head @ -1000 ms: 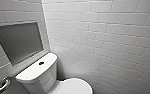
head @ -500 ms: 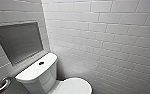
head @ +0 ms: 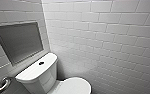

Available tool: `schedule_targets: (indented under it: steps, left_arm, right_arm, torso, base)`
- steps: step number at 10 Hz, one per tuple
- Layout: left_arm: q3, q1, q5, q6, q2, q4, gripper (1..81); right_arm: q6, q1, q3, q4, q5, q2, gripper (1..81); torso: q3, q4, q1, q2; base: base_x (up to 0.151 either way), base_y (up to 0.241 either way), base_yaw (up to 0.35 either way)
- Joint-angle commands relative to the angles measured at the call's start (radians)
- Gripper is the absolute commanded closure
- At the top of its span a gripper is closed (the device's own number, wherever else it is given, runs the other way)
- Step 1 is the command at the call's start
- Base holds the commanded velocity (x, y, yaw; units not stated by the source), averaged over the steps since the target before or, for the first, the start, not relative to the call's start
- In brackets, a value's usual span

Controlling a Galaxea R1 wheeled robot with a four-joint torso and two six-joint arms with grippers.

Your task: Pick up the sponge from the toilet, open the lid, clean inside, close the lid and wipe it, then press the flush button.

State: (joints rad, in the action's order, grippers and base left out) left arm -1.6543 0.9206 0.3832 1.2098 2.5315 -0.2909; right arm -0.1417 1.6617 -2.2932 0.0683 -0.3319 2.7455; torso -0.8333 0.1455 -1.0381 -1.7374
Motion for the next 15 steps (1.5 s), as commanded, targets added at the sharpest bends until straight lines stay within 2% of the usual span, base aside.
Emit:
schedule_targets:
  steps: [1, 7, 10, 15]
  left_arm:
    - [0.04, -0.159, 0.144, 0.004, -0.071, 0.035, 1.0]
    - [0.091, -0.182, 0.195, 0.083, -0.12, 0.038, 1.0]
    - [0.1, -0.246, 0.197, 0.145, -0.137, 0.044, 1.0]
    - [0.1, -0.303, 0.191, 0.146, -0.109, 0.044, 1.0]
  right_arm:
    - [0.001, -0.018, 0.008, 0.016, 0.05, -0.014, 81.1]
    - [0.001, -0.019, -0.014, 0.016, 0.05, 0.001, 81.1]
    - [-0.001, -0.018, -0.014, 0.015, 0.051, 0.001, 81.1]
    - [-0.001, -0.021, -0.015, 0.011, 0.064, 0.005, 81.1]
  torso:
    - [0.0, 0.0, 0.0, 0.0]
    - [0.0, 0.0, 0.0, 0.0]
    - [0.0, 0.0, 0.0, 0.0]
    - [0.0, 0.0, 0.0, 0.0]
  base:
    - [0.0, 0.0, 0.0]
    - [0.0, 0.0, 0.0]
    - [0.0, 0.0, 0.0]
    - [0.0, 0.0, 0.0]
